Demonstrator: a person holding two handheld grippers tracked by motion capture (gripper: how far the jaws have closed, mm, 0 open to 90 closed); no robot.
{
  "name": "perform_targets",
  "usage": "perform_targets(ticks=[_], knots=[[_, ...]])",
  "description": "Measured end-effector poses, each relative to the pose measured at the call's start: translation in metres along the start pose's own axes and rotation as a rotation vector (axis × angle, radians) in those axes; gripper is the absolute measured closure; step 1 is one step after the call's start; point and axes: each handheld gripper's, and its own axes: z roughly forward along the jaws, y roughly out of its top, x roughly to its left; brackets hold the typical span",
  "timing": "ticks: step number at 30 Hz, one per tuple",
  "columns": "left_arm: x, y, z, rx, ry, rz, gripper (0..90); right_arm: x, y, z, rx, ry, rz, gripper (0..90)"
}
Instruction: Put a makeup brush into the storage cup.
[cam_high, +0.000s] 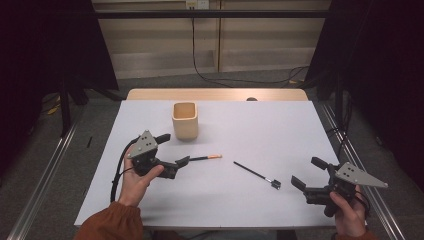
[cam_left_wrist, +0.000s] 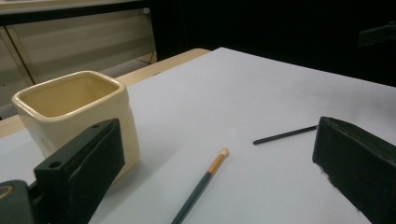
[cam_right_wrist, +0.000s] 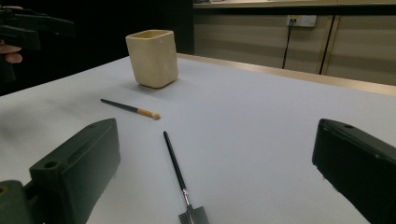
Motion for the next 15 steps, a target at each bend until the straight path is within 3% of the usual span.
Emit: perform_targets(ticks=[6,9,12,15], knots=[[0.005,-0.001,0.014,0.01,-0.029,-0.024,4.5,0.0,0.0,0.0,0.001,-0.001,-0.003,0.2],[0.004,0.001,0.018,0.027,-0.033,-0.02,4.5,0.0,0.0,0.0,0.003,0.001,-0.002,0.2],[0.005,0.006,0.022,0.013,-0.041,-0.021,4.1,0.0,0.0,0.0,0.002,0.003,-0.002,0.2],[0.007,0.011,0.027,0.029,-0.053,0.003,4.0,0.0,0.0,0.0,0.001,0.004,0.0,0.2]])
